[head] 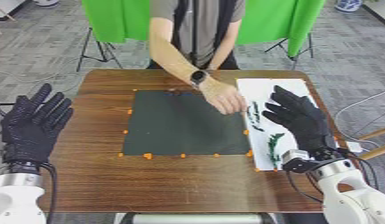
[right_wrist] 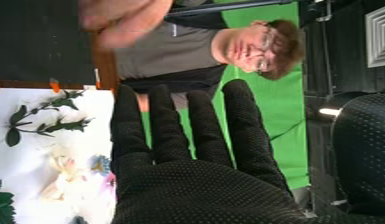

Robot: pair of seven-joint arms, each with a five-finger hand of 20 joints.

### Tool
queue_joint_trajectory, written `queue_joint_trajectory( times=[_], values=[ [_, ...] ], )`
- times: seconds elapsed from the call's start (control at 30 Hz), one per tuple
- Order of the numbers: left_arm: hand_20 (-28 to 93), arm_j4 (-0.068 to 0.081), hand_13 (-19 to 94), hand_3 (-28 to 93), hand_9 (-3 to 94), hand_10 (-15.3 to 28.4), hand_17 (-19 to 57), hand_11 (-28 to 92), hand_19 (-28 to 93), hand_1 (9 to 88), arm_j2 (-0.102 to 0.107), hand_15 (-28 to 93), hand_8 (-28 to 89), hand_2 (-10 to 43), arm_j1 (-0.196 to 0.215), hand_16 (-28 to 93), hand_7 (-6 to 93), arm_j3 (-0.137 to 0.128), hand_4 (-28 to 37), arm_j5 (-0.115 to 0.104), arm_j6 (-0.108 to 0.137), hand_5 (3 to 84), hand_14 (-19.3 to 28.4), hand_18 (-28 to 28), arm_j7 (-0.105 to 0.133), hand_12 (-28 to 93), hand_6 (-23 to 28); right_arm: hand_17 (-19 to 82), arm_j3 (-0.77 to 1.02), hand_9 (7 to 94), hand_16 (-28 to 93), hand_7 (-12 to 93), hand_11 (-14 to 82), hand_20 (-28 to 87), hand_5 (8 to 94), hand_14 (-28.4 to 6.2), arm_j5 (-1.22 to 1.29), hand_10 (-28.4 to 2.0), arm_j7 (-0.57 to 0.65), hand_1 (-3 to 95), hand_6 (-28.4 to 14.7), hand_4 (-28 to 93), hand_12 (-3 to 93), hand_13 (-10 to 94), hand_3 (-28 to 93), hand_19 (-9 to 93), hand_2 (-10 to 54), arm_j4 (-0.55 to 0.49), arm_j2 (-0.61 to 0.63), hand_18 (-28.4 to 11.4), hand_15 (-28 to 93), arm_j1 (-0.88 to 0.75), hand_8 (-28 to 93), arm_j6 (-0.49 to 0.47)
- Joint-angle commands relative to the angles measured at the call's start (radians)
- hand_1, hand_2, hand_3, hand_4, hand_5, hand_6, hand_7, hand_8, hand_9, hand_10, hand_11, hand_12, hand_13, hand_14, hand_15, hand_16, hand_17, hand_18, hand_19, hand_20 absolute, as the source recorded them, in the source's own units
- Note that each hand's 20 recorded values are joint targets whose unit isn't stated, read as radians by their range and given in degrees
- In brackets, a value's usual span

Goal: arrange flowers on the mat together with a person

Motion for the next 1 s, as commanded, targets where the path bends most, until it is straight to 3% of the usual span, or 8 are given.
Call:
queue_joint_trajectory(
  times=[0.03, 0.27, 0.4, 0.57, 0.67, 1.0],
  values=[
    [10, 0.001, 20, 68, 30.3, 15.2, -5.4, 15, 30, 24.4, -0.002, 24, -10, 14.6, 0.019, -7, 12.2, 0.002, -28.3, -0.009, 0.011, 34.9, 13.4, 12.8, 0.005, 8, 6.0, 11, 0.003, 32.2, 19, 10, 2.0, 13, 34.9, -14.0, -0.002, -11.0, 0.002, 10.2, -1.4, -26, 10.8, 28, 71, 28, 10.3, 0.004, 0.003, -17.0, 6, 0.000, -8, 0.003],
    [10, 0.001, 20, 68, 30.5, 15.2, -5.5, 16, 30, 24.3, -0.001, 24, -10, 14.6, 0.017, -7, 12.2, 0.008, -28.3, -0.018, 0.023, 35.2, 13.5, 12.9, 0.008, 8, 6.1, 11, 0.003, 32.2, 19, 10, 2.0, 13, 34.9, -14.0, 0.000, -11.1, 0.002, 10.2, -1.4, -25, 10.9, 28, 71, 28, 10.2, 0.001, 0.000, -17.0, 6, -0.003, -8, 0.004],
    [10, 0.001, 20, 68, 30.7, 15.2, -5.5, 16, 30, 24.3, -0.006, 24, -10, 14.5, 0.018, -7, 12.3, 0.014, -28.3, -0.041, 0.022, 35.5, 13.3, 12.9, 0.008, 8, 6.1, 11, 0.000, 32.2, 19, 10, 2.0, 13, 35.0, -14.0, -0.001, -11.0, 0.016, 10.4, -1.3, -26, 10.9, 28, 71, 28, 10.2, -0.002, -0.003, -17.0, 6, -0.006, -8, 0.003],
    [10, 0.001, 20, 68, 30.8, 15.2, -5.5, 16, 30, 24.5, -0.006, 24, -10, 14.4, 0.019, -7, 12.1, 0.014, -28.3, -0.048, 0.027, 35.8, 13.2, 12.8, 0.012, 8, 6.3, 11, -0.002, 32.5, 19, 11, 2.1, 13, 35.6, -14.1, -0.004, -11.1, 0.025, 11.1, -1.6, -26, 10.9, 28, 71, 28, 10.8, -0.002, -0.005, -17.0, 6, -0.003, -8, -0.002],
    [11, -0.001, 20, 68, 30.9, 15.2, -5.5, 16, 30, 24.5, -0.007, 24, -10, 14.5, 0.019, -7, 12.1, 0.013, -28.3, -0.043, 0.038, 35.9, 13.2, 12.7, 0.010, 8, 6.3, 11, -0.008, 32.7, 19, 11, 2.2, 13, 36.4, -14.0, -0.003, -11.2, 0.032, 11.4, -1.8, -26, 10.9, 28, 71, 29, 11.1, -0.004, -0.005, -17.0, 7, -0.003, -8, 0.003],
    [11, -0.003, 20, 69, 31.2, 15.2, -5.5, 16, 30, 25.1, -0.010, 24, -10, 14.5, 0.022, -7, 12.3, 0.016, -28.3, -0.052, 0.038, 36.3, 13.3, 12.7, 0.012, 8, 6.4, 11, -0.005, 33.0, 20, 12, 2.3, 13, 38.1, -14.2, -0.001, -11.3, 0.053, 12.1, -1.7, -26, 11.0, 29, 72, 29, 11.5, -0.009, -0.011, -17.1, 7, -0.009, -9, -0.004]
  ],
)
